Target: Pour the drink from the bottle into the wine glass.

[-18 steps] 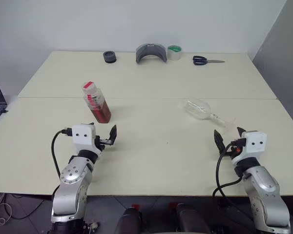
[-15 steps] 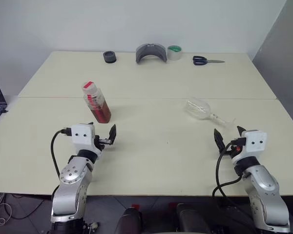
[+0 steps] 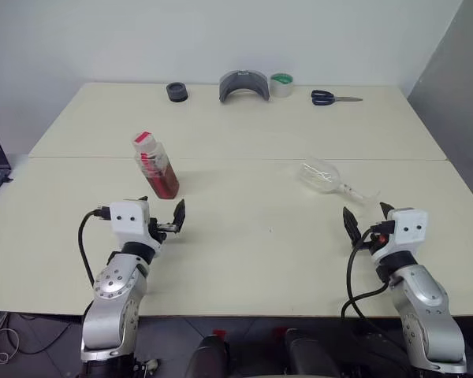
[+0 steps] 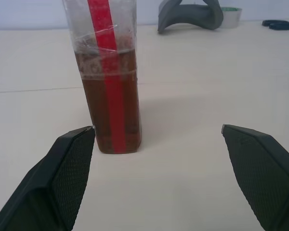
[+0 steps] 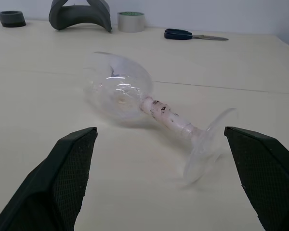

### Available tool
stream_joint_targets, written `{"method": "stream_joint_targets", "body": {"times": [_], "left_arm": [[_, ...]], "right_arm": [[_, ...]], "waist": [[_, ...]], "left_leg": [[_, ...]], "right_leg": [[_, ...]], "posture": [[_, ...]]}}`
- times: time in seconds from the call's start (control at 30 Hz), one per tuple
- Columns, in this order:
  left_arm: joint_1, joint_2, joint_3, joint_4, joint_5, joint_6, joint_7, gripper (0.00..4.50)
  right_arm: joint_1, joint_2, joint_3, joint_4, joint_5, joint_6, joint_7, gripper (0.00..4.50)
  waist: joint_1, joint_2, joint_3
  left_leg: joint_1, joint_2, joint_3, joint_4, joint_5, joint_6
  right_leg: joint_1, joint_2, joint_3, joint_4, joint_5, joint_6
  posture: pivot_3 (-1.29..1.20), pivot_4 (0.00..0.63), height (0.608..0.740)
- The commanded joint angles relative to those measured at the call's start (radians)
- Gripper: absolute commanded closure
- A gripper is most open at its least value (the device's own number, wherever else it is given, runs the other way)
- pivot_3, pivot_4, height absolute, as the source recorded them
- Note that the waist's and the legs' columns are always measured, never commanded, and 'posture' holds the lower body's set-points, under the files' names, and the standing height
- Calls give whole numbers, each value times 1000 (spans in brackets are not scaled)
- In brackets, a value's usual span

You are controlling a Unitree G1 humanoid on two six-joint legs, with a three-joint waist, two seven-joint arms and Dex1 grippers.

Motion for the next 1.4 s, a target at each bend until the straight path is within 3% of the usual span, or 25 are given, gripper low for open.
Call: {"method": "stream_joint_targets", "body": {"times": [0.03,0.2,0.4,0.6,1.0,1.4], "left_arm": [[-1,-4,27,-46,-23,-25,-3,6],[-4,-2,33,-43,-20,-22,6,6],[-50,8,34,-47,-20,17,21,6],[-78,2,50,-33,-33,39,36,6],[-108,13,69,15,-26,15,29,6],[-278,99,65,216,-15,15,-29,6]], "right_arm": [[-18,-27,14,-62,21,6,37,0],[-46,-95,58,-97,70,28,147,0],[-174,-247,89,-179,257,196,336,0],[-216,-340,91,-204,373,304,424,0],[-186,-343,112,-150,292,209,438,0],[-221,-328,133,-95,272,171,453,0]], "waist": [[0,0,0],[-1,0,0],[0,-1,1],[1,-6,3],[2,-9,6],[2,-10,7]], "left_leg": [[0,0,0,0,0,0],[0,0,0,0,0,0],[0,0,-1,0,0,0],[-1,0,-1,0,0,0],[-1,0,-1,1,0,0],[-1,0,-1,1,0,0]], "right_leg": [[0,0,0,0,0,0],[0,0,0,0,0,0],[0,0,-1,0,0,0],[1,1,-2,-1,1,-1],[0,0,-2,-1,2,-4],[0,0,-2,-1,1,-1]], "posture": [[0,150,740],[0,150,740],[0,150,740],[0,150,740],[0,150,740],[0,150,740]]}}
